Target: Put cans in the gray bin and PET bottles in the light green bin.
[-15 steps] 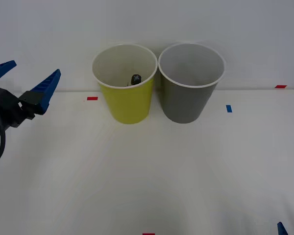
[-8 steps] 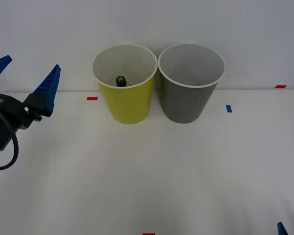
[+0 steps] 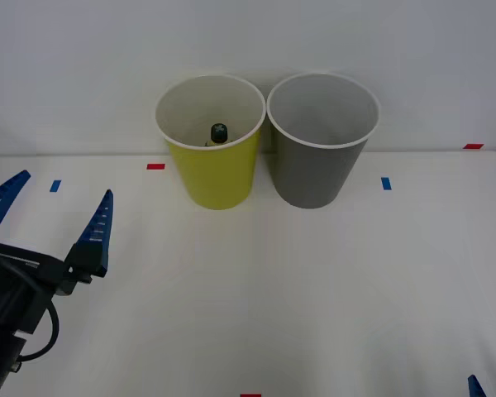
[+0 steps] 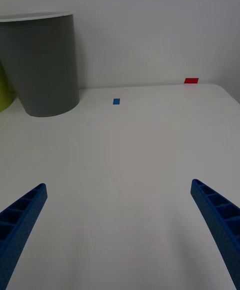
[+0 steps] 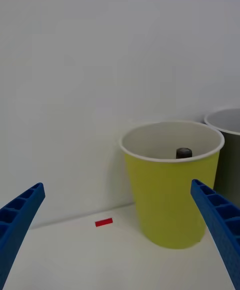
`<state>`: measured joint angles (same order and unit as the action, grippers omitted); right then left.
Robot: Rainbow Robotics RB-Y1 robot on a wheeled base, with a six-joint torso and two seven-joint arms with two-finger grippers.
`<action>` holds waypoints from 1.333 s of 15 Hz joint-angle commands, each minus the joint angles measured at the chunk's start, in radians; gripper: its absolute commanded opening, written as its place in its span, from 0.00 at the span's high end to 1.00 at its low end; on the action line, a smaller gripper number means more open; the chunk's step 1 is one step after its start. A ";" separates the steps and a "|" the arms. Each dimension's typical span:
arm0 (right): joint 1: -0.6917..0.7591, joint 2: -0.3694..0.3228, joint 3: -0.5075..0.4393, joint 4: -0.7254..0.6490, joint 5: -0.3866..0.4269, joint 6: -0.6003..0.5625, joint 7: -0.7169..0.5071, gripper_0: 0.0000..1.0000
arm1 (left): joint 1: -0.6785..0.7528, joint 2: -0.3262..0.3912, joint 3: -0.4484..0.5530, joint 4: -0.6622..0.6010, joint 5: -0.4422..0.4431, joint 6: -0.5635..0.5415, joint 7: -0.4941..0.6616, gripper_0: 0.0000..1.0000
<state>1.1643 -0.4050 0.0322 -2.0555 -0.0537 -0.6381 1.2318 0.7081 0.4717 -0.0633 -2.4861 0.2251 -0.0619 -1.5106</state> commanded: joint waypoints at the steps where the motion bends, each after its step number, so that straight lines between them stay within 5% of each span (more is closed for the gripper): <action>1: 0.000 0.000 0.000 0.000 0.000 0.000 0.000 0.00 | 0.088 0.001 -0.020 0.006 -0.036 -0.039 0.026 0.00; 11: 0.000 0.000 0.000 0.000 0.000 0.000 0.000 0.00 | 0.125 0.031 -0.043 0.371 -0.096 -0.447 0.000 0.00; 20: 0.000 0.000 0.000 0.000 0.000 0.000 0.000 0.00 | 0.332 -0.027 -0.070 0.411 -0.116 -0.513 -0.010 0.00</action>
<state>1.1643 -0.4050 0.0322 -2.0555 -0.0537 -0.6381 1.2318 1.0228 0.4648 -0.1322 -2.0755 0.1124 -0.5731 -1.5173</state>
